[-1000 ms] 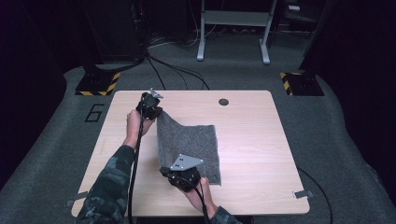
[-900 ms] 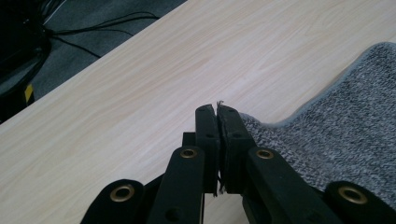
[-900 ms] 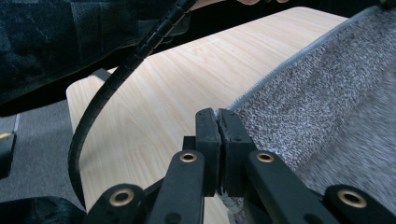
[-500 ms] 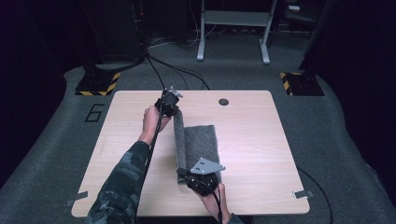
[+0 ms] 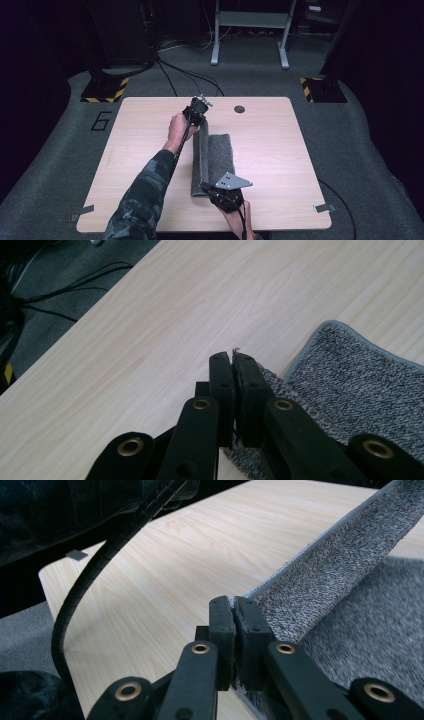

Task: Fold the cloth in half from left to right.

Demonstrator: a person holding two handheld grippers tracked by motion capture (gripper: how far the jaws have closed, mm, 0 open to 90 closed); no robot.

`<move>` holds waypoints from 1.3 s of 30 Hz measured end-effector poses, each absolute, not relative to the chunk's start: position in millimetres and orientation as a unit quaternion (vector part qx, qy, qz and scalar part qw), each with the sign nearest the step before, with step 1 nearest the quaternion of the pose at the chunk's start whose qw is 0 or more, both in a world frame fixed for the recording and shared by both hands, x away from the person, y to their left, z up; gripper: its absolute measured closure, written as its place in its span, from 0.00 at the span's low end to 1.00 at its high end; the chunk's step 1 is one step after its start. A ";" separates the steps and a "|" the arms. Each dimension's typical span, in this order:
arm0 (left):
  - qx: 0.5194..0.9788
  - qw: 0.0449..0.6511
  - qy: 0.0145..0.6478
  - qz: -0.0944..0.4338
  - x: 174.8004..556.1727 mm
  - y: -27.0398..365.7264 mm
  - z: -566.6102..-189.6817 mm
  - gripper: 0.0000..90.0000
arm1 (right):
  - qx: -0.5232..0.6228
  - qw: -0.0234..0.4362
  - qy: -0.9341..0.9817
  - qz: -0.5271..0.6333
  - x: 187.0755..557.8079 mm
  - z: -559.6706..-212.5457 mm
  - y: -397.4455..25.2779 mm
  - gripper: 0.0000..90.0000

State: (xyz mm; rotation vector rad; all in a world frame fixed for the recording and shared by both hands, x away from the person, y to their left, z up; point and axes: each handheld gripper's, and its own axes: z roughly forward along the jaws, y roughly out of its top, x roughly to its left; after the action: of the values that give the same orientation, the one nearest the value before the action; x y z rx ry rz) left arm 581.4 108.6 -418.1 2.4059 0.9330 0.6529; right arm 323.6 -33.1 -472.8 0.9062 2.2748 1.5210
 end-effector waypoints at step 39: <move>0.892 0.216 0.341 0.206 599.8 48.2 -453.3 0.90 | 0.383 0.136 0.777 0.480 318.2 -503.9 -85.2 0.96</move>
State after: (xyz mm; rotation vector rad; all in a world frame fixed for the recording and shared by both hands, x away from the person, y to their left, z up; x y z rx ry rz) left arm 599.8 48.2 -453.3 2.4712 0.9447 0.5704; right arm 318.2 -85.2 -503.9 1.1083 2.2514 1.3904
